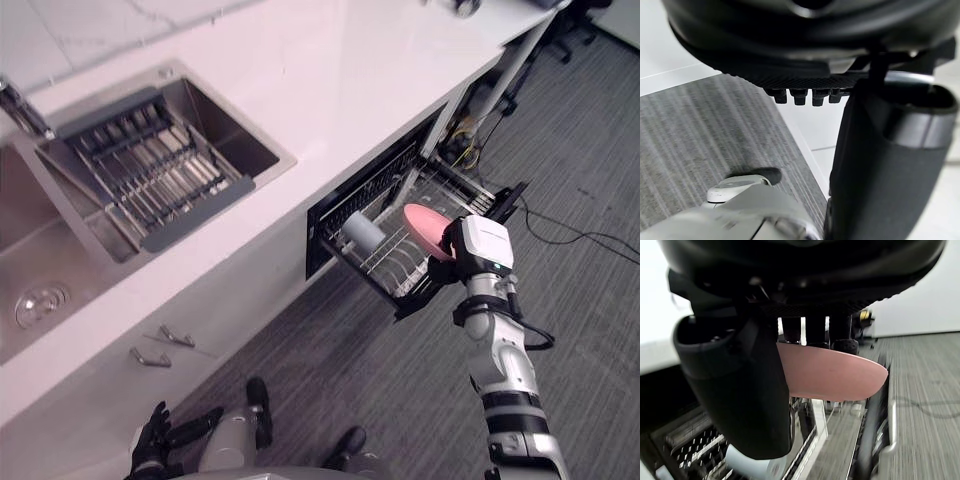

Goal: Walk over to the sink, pick up the cup, carry it to the dishwasher, place the cup inside the dishwasher, then close the dishwasher door

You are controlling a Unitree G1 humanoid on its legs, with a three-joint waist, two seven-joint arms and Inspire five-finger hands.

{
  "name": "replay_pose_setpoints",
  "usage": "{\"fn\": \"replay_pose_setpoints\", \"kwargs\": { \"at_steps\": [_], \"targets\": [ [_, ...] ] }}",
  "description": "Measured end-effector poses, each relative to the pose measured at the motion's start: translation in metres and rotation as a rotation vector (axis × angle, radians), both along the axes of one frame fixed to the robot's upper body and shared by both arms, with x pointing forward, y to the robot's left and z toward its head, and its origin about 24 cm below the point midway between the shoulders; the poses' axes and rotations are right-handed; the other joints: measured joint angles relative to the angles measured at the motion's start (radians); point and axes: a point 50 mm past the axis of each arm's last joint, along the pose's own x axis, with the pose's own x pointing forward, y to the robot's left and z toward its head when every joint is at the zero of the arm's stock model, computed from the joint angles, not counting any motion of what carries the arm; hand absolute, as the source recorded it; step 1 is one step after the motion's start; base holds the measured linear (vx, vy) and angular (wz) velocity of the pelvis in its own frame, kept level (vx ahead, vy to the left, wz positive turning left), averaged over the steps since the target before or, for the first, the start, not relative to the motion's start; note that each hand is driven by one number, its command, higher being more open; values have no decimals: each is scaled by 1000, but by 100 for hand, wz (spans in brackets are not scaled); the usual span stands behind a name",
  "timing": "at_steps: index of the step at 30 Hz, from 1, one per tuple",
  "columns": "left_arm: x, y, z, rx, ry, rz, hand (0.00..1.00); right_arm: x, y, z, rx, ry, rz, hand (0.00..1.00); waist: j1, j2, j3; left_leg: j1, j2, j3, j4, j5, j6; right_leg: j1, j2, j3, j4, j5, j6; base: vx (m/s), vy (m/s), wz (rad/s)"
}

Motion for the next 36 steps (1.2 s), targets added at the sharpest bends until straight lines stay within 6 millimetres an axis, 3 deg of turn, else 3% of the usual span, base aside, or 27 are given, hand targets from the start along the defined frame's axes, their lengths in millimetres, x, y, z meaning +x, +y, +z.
{"fn": "replay_pose_setpoints", "kwargs": {
  "at_steps": [3,9,13,19,20,24,30,36],
  "targets": [
    [21,2,8,-11,-72,1,100,27,-2,33,26,-95,-39,0,13,3,79,-51,-16,-15,-1,17,19,-37,-4,-13,-21,28,-2,-9,109,12],
    [42,5,21,-13,-175,17,100,49,-17,101,24,-235,-83,0,45,17,172,-132,-51,-50,-9,28,36,-105,-20,-27,-51,62,6,11,105,9],
    [50,1,26,-41,-225,23,100,56,-29,121,44,-237,-133,0,60,37,191,-168,-68,-73,-9,29,38,-135,-30,-22,-65,77,7,22,103,2],
    [68,-10,32,-100,-279,-7,100,57,-54,115,150,-160,-245,0,63,76,214,-191,-74,-84,-11,29,38,-162,-34,-9,-65,82,8,-5,96,-3],
    [71,-13,33,-114,-290,-15,100,56,-60,115,159,-141,-268,100,62,84,218,-197,-75,-88,-11,29,38,-171,-34,-3,-65,85,8,-26,105,-11],
    [78,-19,37,-132,-313,-34,100,48,-79,120,165,-142,-323,100,55,102,228,-208,-80,-106,-11,30,38,-182,-34,3,-65,89,8,-16,88,-5],
    [85,-22,40,-147,-332,-41,100,47,-84,114,206,-137,-352,100,56,110,230,-208,-86,-120,-13,30,37,-183,-37,5,-64,89,8,-5,87,-1],
    [86,-26,40,-151,-329,-57,100,44,-85,125,236,-257,-376,100,53,111,230,-177,-88,-122,-13,30,37,-152,-40,3,-64,89,8,-13,97,1]
  ]
}}
